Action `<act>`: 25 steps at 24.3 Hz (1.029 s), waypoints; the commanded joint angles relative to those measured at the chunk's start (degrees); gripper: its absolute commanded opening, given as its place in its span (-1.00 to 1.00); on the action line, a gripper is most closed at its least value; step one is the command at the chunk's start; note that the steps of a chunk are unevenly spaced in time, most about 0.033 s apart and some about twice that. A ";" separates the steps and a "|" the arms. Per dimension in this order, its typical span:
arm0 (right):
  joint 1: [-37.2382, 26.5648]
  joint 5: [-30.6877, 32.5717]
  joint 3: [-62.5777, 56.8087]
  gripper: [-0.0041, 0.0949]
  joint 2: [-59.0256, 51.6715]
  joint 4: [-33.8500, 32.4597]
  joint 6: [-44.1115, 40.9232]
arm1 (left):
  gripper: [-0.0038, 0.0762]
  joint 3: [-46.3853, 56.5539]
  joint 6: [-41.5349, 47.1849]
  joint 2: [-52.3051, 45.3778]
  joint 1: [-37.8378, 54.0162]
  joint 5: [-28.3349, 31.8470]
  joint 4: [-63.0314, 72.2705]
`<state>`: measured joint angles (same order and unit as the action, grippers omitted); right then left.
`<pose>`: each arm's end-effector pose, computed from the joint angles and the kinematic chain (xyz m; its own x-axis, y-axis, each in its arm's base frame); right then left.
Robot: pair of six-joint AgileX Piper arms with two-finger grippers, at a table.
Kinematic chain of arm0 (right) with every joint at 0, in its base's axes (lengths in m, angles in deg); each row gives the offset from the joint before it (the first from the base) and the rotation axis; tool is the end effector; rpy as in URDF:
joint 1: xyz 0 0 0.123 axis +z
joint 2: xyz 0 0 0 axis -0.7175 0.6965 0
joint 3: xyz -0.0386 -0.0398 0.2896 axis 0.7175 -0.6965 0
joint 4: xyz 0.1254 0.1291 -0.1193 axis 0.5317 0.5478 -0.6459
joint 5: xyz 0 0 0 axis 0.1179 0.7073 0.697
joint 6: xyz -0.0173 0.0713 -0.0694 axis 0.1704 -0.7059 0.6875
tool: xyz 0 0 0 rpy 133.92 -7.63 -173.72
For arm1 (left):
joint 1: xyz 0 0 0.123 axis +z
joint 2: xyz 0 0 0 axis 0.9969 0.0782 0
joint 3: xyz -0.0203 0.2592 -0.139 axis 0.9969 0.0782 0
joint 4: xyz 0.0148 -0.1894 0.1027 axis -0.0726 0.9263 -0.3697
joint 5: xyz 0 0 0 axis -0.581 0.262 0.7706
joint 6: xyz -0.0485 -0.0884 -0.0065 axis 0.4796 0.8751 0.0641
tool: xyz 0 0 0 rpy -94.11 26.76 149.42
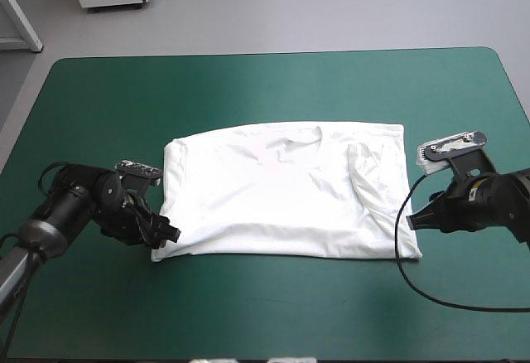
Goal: Fold the cloth
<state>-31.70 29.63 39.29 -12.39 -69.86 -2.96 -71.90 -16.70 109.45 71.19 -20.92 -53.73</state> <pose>0.1360 0.0274 0.3735 -0.8260 -0.2806 -0.4888 -0.2714 0.9581 -0.0914 0.1829 -0.0504 0.2813 -0.9331 0.2922 -0.2098 0.3036 0.9525 -0.0239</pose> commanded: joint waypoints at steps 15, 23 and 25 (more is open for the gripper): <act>-0.07 -0.43 0.79 -0.12 0.78 -3.34 -1.21 | 0.27 2.96 -2.62 8.84 -0.36 5.58 2.41; -0.07 -7.70 -4.64 -0.11 4.84 -4.61 -2.17 | -0.93 4.57 -6.21 9.17 -0.36 8.19 5.03; -0.07 -7.34 -4.64 -0.01 7.74 -1.73 -1.01 | -0.93 4.46 -6.32 9.17 -0.36 8.28 4.88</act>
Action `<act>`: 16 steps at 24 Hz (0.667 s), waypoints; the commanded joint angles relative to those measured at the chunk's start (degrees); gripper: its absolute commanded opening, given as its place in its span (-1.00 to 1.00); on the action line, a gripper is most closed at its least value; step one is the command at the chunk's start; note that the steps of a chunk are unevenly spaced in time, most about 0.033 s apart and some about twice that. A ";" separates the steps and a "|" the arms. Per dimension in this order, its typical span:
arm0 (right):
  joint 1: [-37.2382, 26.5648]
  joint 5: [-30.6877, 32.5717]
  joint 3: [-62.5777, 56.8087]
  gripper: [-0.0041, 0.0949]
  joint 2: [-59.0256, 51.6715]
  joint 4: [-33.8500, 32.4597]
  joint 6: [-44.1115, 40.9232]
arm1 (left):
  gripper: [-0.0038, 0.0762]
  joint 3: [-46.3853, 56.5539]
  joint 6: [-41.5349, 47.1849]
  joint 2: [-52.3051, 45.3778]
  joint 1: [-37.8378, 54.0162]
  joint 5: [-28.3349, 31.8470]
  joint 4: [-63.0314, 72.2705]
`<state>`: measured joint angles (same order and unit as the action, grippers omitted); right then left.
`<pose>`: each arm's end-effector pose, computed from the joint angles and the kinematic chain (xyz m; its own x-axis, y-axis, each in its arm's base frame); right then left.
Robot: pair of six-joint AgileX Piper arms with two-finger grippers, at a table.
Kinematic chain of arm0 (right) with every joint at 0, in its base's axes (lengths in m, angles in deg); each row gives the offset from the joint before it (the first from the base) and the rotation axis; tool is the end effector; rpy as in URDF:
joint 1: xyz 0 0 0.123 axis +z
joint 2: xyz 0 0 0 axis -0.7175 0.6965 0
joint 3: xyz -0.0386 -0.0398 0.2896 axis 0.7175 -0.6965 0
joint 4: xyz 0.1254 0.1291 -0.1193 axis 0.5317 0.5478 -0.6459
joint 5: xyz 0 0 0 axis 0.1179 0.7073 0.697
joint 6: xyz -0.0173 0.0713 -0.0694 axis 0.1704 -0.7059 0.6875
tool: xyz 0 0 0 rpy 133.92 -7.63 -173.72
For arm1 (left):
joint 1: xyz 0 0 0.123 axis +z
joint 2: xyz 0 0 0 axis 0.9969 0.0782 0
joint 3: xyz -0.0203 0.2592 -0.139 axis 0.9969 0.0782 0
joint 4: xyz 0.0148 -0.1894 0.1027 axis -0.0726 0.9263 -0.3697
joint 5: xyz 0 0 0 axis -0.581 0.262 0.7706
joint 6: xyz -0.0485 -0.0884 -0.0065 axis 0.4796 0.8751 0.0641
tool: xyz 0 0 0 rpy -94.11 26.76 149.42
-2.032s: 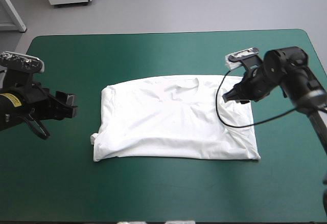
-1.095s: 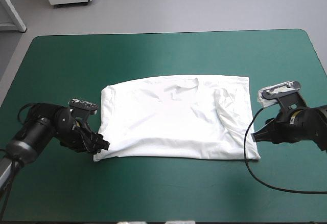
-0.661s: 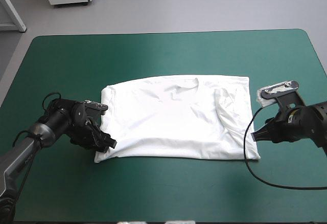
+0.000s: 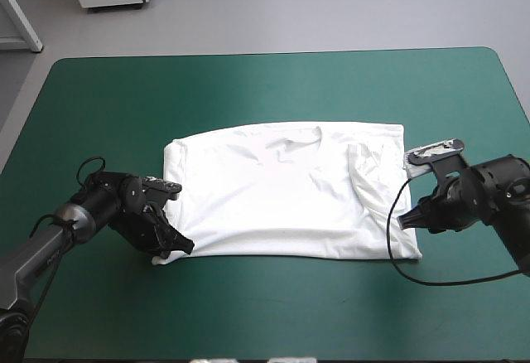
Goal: Fold the cloth
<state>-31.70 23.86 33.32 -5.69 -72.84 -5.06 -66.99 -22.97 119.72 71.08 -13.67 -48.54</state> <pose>0.1675 0.0307 0.3337 -0.8797 -0.2847 -0.3809 -0.2560 0.9585 -0.1251 0.2030 -0.0634 0.2285 -0.9336 0.3479 -0.0858 0.3554 0.9296 -0.0980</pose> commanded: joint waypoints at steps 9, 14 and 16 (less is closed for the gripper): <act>-0.07 -7.90 -6.66 0.17 10.37 3.80 1.39 | -0.93 -0.53 0.05 -1.21 -0.24 -0.18 -0.31; -0.07 -11.63 -7.76 0.17 12.85 3.87 0.99 | -0.93 -0.53 0.05 -1.21 -0.24 -0.18 -0.31; -0.07 -12.46 -8.14 0.16 14.58 4.70 1.14 | -0.93 -0.53 0.05 -1.30 -0.24 -0.18 -0.31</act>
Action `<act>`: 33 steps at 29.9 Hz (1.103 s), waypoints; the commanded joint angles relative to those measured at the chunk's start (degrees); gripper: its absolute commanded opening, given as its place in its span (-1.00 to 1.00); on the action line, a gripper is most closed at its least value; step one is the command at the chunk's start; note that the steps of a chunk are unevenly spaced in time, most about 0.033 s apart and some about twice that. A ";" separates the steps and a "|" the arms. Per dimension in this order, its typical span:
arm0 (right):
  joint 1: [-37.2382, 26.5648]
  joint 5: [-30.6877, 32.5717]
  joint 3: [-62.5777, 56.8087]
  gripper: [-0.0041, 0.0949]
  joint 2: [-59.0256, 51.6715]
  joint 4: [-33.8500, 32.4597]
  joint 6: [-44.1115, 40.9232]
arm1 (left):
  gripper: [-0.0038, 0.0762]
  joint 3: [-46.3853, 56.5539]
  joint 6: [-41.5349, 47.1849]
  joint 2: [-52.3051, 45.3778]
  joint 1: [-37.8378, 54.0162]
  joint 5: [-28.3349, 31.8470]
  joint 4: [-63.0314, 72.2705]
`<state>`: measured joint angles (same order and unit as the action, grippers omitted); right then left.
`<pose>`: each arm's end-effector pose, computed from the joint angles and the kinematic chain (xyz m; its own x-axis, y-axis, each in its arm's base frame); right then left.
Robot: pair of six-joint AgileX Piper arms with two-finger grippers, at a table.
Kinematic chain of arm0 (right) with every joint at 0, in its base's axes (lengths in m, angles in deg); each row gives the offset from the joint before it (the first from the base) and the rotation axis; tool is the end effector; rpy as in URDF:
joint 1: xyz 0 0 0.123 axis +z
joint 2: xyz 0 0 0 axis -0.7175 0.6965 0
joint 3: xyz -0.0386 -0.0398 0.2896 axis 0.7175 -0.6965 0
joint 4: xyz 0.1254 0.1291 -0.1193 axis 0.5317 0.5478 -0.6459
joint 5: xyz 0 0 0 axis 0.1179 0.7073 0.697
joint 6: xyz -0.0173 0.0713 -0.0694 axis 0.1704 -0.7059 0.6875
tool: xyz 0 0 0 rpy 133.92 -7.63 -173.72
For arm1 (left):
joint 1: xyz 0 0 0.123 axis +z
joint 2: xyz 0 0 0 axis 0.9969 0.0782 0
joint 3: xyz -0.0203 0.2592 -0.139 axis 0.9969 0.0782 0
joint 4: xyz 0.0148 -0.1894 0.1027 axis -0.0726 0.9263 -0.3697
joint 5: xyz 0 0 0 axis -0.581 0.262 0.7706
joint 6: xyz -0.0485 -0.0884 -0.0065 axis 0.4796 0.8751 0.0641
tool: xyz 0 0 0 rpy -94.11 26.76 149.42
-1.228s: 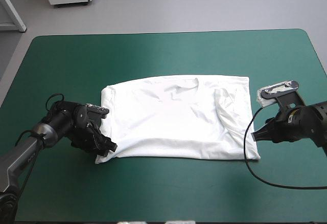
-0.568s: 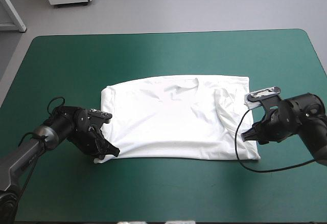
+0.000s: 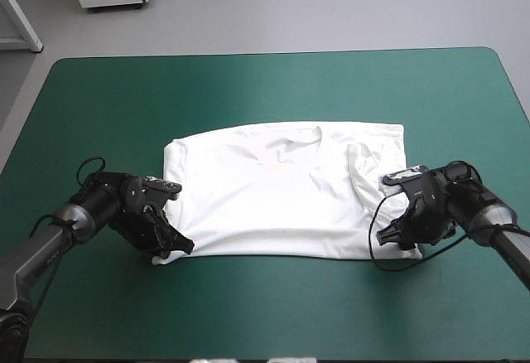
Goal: Fold the cloth
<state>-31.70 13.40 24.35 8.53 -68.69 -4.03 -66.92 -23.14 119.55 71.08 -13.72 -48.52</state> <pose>0.2058 0.0477 0.2525 -0.9398 -0.2962 -0.1705 -0.2921 0.9551 -0.0492 0.2024 -0.0633 0.2289 -0.9325 0.3505 -0.0870 0.3582 0.9285 -0.0980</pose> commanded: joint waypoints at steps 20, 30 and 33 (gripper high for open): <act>-0.07 2.08 3.10 -0.95 1.14 4.02 2.94 | -0.93 -9.38 0.64 -4.50 -0.24 -5.69 -2.20; -0.07 9.33 10.31 -0.95 -5.99 -0.93 -1.35 | -0.93 -14.15 2.34 -12.47 -0.24 -11.62 -2.94; -0.07 8.82 13.72 -0.95 -6.86 -1.61 -1.73 | -0.93 -15.60 2.90 -14.82 -0.24 -10.61 -3.19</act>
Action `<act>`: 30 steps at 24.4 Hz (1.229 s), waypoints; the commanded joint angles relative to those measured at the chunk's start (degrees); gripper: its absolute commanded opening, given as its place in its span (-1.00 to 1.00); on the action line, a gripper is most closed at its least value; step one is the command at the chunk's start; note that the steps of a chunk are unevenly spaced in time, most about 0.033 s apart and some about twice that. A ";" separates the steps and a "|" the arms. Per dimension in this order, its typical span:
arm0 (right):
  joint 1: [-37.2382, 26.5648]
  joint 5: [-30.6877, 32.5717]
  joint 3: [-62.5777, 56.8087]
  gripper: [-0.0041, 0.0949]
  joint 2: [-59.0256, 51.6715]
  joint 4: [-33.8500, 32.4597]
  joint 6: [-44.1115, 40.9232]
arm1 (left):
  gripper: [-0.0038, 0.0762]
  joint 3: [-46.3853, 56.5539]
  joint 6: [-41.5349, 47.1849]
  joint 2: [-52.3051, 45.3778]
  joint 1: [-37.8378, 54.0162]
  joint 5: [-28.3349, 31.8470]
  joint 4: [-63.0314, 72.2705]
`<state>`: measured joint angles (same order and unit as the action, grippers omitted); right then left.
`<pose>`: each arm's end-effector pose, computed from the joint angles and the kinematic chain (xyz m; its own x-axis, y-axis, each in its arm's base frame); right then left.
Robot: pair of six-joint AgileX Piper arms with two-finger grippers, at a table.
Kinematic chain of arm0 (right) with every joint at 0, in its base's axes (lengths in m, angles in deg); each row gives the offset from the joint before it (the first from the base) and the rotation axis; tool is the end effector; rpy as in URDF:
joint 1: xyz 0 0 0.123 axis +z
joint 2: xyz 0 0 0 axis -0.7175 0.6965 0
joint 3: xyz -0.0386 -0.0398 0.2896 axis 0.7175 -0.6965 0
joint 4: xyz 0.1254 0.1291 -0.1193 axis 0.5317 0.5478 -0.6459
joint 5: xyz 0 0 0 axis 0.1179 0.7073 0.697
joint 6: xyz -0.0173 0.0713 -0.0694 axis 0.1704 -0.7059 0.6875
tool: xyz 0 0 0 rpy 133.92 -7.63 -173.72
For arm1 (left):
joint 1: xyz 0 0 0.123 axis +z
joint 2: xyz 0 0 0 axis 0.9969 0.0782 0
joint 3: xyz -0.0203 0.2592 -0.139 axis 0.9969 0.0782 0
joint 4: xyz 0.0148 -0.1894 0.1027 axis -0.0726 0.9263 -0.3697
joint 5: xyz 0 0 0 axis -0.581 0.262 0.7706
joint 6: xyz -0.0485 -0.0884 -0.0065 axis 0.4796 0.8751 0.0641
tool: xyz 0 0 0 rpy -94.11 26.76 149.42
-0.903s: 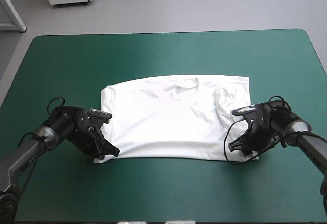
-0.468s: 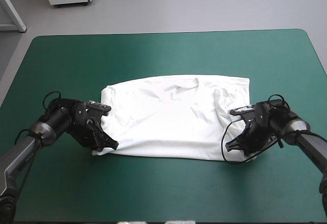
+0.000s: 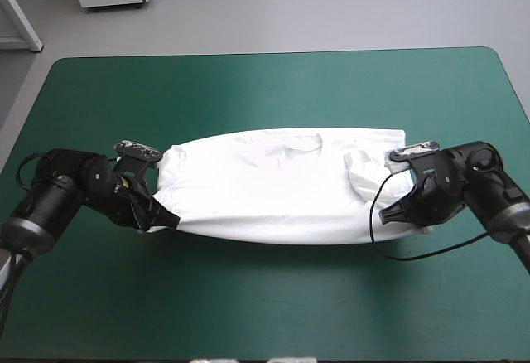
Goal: Fold the cloth
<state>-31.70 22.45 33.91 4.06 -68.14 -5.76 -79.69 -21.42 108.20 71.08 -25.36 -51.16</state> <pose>0.2012 0.0470 0.3044 -0.9329 -0.2523 -0.2571 -0.2511 0.9672 -0.0381 0.1859 -0.0560 0.3165 -0.8888 0.3516 -0.2939 0.3789 0.9246 -0.0400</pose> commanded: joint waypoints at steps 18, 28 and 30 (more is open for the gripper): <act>-1.54 -16.59 23.82 -0.95 13.91 -9.82 -2.39 | -0.93 -15.65 2.40 8.92 -0.24 19.47 -8.49; -3.50 -18.86 34.15 -0.95 33.01 -5.02 -1.18 | -0.93 -16.39 2.62 24.12 -0.24 28.28 -11.35; -3.50 -18.62 34.15 -0.95 34.60 -3.54 0.69 | -0.93 -16.39 2.62 24.98 -0.24 28.45 -11.53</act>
<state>-34.67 5.51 66.17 40.37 -72.67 -7.06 -94.15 -19.43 135.09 71.08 0.41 -62.32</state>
